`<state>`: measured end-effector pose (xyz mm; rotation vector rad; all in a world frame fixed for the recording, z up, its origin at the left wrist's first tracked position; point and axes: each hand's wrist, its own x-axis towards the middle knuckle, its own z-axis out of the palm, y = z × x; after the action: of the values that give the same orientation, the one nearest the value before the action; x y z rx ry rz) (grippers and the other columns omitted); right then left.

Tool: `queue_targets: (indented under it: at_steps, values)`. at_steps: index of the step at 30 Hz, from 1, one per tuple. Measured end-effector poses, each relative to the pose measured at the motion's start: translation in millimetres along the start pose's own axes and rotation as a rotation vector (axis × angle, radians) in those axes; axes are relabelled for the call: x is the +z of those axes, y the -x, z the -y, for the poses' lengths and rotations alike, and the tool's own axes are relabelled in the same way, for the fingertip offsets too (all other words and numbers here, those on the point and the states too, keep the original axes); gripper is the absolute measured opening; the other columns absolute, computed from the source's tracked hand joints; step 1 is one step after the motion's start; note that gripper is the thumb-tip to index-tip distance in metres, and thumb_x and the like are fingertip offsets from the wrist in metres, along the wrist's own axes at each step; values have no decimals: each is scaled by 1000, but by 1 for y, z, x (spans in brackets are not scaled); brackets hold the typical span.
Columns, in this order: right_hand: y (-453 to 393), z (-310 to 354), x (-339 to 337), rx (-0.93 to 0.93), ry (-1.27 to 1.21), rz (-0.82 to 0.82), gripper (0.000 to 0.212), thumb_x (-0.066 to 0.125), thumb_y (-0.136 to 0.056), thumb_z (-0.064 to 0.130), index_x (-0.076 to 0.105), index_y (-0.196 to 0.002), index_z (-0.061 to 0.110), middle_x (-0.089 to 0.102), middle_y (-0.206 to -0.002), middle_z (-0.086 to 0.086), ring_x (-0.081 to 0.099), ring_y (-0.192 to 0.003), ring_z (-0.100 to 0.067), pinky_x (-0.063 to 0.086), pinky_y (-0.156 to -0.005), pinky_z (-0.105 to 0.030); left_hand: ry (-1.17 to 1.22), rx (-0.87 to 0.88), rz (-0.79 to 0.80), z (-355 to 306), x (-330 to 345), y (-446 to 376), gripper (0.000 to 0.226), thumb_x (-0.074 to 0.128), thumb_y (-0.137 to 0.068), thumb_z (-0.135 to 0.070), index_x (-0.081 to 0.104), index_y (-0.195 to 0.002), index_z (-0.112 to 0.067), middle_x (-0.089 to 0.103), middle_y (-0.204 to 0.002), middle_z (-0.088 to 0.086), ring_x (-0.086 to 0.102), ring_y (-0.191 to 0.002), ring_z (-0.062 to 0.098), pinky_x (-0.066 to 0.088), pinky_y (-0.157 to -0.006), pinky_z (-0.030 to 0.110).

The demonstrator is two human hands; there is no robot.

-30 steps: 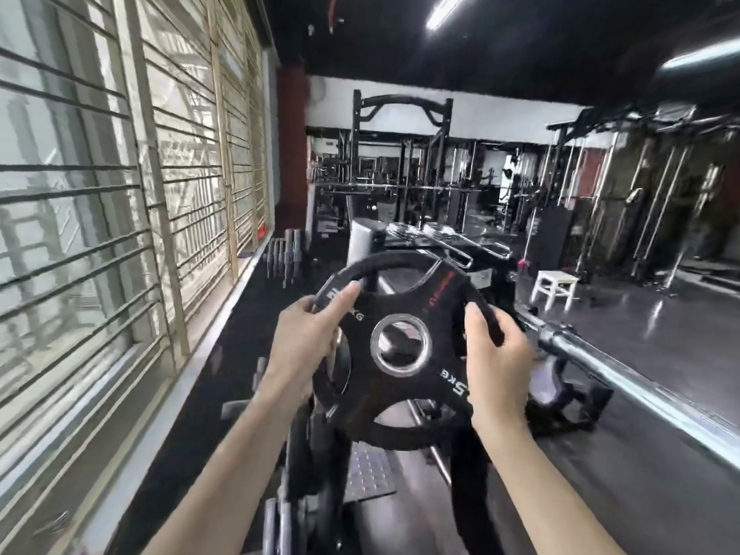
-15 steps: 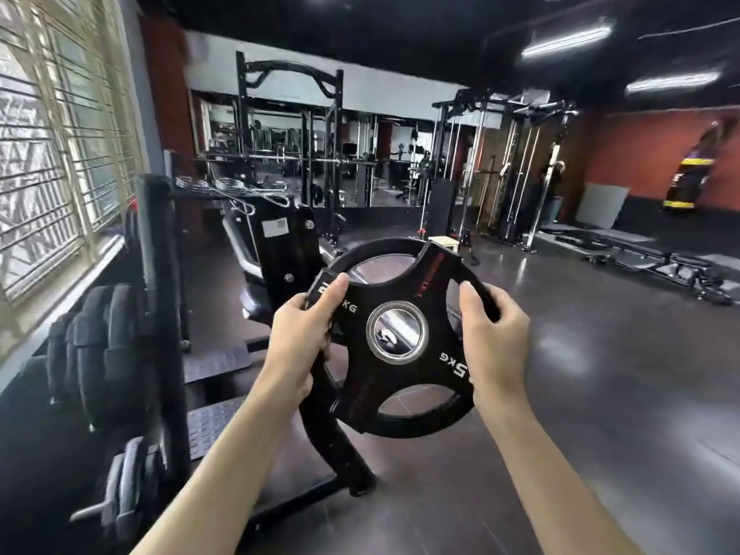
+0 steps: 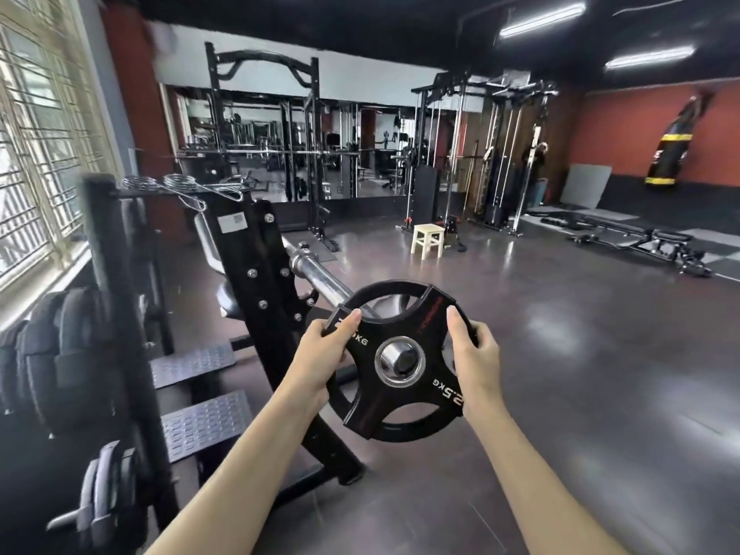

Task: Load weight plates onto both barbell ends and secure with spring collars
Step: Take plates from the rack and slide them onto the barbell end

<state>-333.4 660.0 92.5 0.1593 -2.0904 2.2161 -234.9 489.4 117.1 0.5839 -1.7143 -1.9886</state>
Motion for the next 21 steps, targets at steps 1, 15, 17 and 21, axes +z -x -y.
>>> queue_targets:
  at_steps: [1, 15, 17, 21]
  values:
    - [-5, -3, 0, 16, -9, 11, 39, 64, -88, 61, 65, -90, 22, 71, -86, 5, 68, -85, -18, 55, -79, -36, 0, -6, 2, 2, 2, -1, 38, 72, -91, -43, 60, -106, -11, 70, -90, 2, 60, -66, 3, 52, -68, 21]
    - [-41, -37, 3, 47, 69, 240, 79, 45, -72, 93, 52, -115, 27, 64, -102, 10, 61, -113, -21, 45, -105, -46, -30, 54, -55, 12, 35, 23, 48, 65, -84, -64, 54, -101, -21, 73, -105, 9, 71, -101, 26, 56, -96, 52]
    - [-43, -37, 5, 66, 119, 270, 88, 38, -63, 101, 45, -115, 30, 57, -92, 12, 57, -101, -21, 45, -95, -40, -67, 82, -101, 17, 35, 25, 52, 64, -72, -74, 56, -94, -27, 74, -103, 8, 72, -100, 28, 57, -93, 53]
    - [-51, -37, 16, 278, 17, 435, 126, 44, -54, 101, 15, -149, 24, 56, -126, -4, 60, -112, -22, 51, -101, -49, -104, 106, -135, 13, 33, 15, 38, 67, -87, -59, 57, -96, -23, 73, -102, 6, 72, -97, 24, 59, -91, 47]
